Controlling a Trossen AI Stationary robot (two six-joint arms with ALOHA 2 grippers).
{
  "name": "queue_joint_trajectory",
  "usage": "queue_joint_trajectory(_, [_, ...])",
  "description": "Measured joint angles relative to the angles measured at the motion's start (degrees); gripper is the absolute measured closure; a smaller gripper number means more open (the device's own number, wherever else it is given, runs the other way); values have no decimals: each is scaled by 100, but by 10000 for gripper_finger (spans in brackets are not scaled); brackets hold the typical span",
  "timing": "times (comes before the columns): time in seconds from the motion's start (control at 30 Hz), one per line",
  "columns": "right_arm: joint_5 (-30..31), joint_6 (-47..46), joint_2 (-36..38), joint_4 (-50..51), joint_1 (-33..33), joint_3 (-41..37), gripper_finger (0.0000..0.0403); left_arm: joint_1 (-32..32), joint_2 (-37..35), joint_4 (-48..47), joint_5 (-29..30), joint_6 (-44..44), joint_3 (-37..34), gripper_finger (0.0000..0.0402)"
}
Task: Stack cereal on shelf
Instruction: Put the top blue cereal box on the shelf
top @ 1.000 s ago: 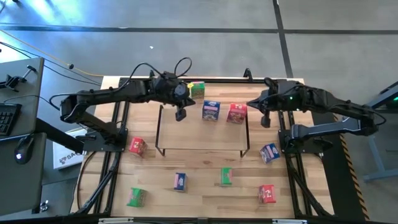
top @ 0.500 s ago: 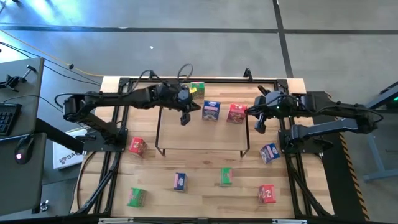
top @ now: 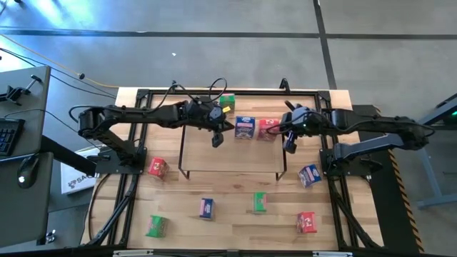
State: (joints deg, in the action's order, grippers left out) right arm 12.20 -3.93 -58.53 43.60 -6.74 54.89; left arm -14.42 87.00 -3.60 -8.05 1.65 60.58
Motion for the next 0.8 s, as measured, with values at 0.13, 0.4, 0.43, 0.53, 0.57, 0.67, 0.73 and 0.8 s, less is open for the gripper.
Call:
queue_joint_trajectory(0.13, [31, 51, 1, -180, 0, 0, 403, 0, -3, 21, 2, 27, 0, 399])
queue_joint_trajectory(0.4, [89, 91, -1, -242, 0, 0, 403, 16, -3, 53, 2, 29, 0, 399])
queue_joint_trajectory(0.43, [90, 90, -1, -269, 0, 0, 403, 24, -4, 53, 2, 29, 0, 399])
queue_joint_trajectory(0.53, [90, 55, -1, -331, 0, 0, 403, 66, -4, 53, 2, 29, 0, 399])
queue_joint_trajectory(0.57, [90, 9, -1, -318, 0, 0, 403, 78, -4, 51, 2, 29, 0, 399])
queue_joint_trajectory(0.67, [93, -110, 71, -134, 15, 0, 403, 105, -4, 0, 0, 63, 0, 399])
queue_joint_trajectory(0.73, [94, -233, 129, -35, 37, 0, 403, 103, -4, -73, -24, 81, 0, 399])
queue_joint_trajectory(0.8, [78, -347, 137, 50, 77, 0, 403, 103, -4, -153, -24, 79, 0, 399])
